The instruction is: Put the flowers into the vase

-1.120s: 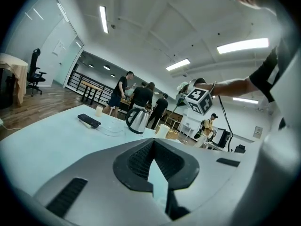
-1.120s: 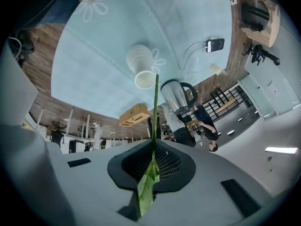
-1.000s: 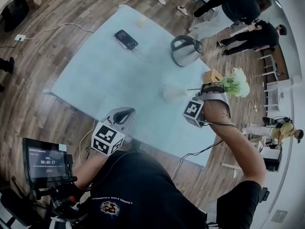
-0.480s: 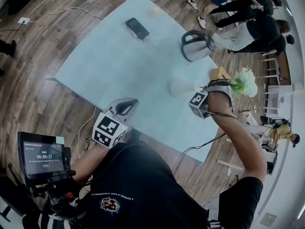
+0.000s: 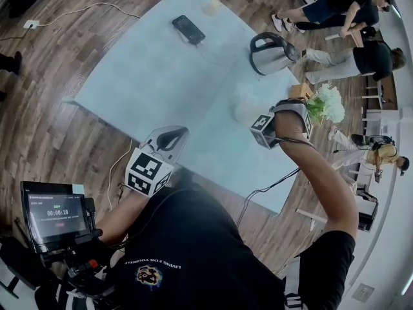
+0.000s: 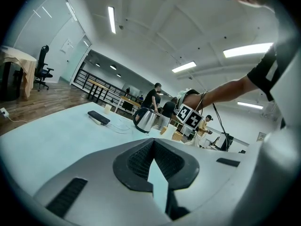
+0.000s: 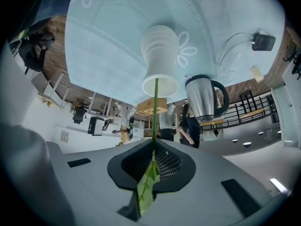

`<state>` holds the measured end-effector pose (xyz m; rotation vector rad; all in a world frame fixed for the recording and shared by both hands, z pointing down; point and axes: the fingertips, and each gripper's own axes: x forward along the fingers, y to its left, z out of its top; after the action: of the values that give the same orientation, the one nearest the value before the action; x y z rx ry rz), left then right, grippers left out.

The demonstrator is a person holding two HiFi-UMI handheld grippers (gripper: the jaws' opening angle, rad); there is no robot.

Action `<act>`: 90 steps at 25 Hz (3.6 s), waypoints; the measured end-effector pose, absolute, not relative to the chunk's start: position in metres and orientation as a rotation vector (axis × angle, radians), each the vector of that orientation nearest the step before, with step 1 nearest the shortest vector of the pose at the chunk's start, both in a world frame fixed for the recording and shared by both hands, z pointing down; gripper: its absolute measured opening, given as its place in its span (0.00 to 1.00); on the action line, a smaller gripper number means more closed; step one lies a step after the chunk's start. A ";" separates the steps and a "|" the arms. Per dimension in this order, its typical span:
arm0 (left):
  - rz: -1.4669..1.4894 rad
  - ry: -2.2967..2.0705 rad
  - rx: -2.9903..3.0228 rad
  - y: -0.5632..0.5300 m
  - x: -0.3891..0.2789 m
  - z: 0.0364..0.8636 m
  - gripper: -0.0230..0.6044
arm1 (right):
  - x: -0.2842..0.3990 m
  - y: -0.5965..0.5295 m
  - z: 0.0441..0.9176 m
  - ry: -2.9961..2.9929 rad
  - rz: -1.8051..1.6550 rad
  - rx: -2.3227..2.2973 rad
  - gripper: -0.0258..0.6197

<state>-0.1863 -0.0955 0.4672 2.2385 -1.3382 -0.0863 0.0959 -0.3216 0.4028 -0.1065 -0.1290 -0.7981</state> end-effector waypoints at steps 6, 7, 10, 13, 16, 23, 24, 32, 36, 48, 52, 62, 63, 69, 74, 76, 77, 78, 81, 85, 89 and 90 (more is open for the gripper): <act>-0.076 -1.342 2.252 -0.096 -0.183 0.465 0.05 | 0.088 -0.318 0.421 -0.141 -0.798 -0.122 0.09; -0.075 -1.341 2.255 -0.096 -0.182 0.464 0.05 | 0.087 -0.317 0.423 -0.142 -0.798 -0.125 0.09; -0.071 -1.341 2.263 -0.097 -0.180 0.463 0.05 | 0.086 -0.315 0.431 -0.150 -0.790 -0.132 0.09; -0.070 -1.341 2.263 -0.097 -0.179 0.462 0.05 | 0.082 -0.312 0.438 -0.163 -0.787 -0.137 0.09; -0.070 -1.338 2.265 -0.097 -0.178 0.462 0.05 | 0.080 -0.310 0.444 -0.162 -0.787 -0.149 0.09; -0.067 -1.344 2.256 -0.095 -0.180 0.464 0.05 | 0.083 -0.299 0.461 -0.179 -0.772 -0.178 0.09; -0.067 -1.345 2.254 -0.095 -0.180 0.464 0.05 | 0.083 -0.298 0.463 -0.183 -0.771 -0.181 0.09; -0.063 -1.350 2.240 -0.095 -0.182 0.467 0.05 | 0.086 -0.296 0.473 -0.187 -0.766 -0.189 0.09; -0.064 -1.349 2.238 -0.095 -0.182 0.467 0.05 | 0.087 -0.295 0.472 -0.184 -0.759 -0.189 0.09; -0.071 -1.340 2.243 -0.095 -0.180 0.464 0.05 | 0.088 -0.294 0.470 -0.169 -0.763 -0.208 0.09; -0.072 -1.341 2.242 -0.096 -0.180 0.464 0.05 | 0.087 -0.295 0.470 -0.177 -0.759 -0.204 0.09; -0.076 -1.348 2.249 -0.098 -0.181 0.464 0.05 | 0.080 -0.294 0.471 -0.193 -0.754 -0.200 0.15; -0.076 -1.349 2.250 -0.098 -0.181 0.464 0.05 | 0.079 -0.294 0.471 -0.197 -0.755 -0.198 0.16; -0.079 -1.346 2.254 -0.099 -0.179 0.462 0.05 | 0.073 -0.296 0.473 -0.227 -0.752 -0.182 0.16; -0.080 -1.343 2.261 -0.099 -0.178 0.462 0.05 | 0.075 -0.294 0.473 -0.232 -0.745 -0.170 0.16; -0.080 -1.341 2.264 -0.099 -0.178 0.461 0.05 | 0.075 -0.294 0.471 -0.225 -0.748 -0.169 0.16; -0.080 -1.340 2.265 -0.099 -0.177 0.461 0.05 | 0.075 -0.294 0.470 -0.223 -0.748 -0.168 0.16; -0.079 -1.338 2.267 -0.099 -0.176 0.461 0.05 | 0.075 -0.294 0.470 -0.223 -0.749 -0.166 0.16; -0.079 -1.332 2.272 -0.099 -0.175 0.461 0.05 | 0.074 -0.294 0.469 -0.227 -0.758 -0.157 0.16; -0.077 -1.327 2.277 -0.098 -0.174 0.460 0.05 | 0.073 -0.294 0.466 -0.227 -0.767 -0.145 0.16; -0.078 -1.324 2.284 -0.098 -0.173 0.459 0.05 | 0.071 -0.293 0.464 -0.234 -0.769 -0.133 0.16; -0.078 -1.323 2.285 -0.098 -0.173 0.459 0.05 | 0.071 -0.292 0.463 -0.237 -0.768 -0.130 0.16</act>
<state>-0.1729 -0.0981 0.4592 2.2851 -1.3234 -0.0781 0.0708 -0.2923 0.4631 -0.1296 -0.2369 -0.7682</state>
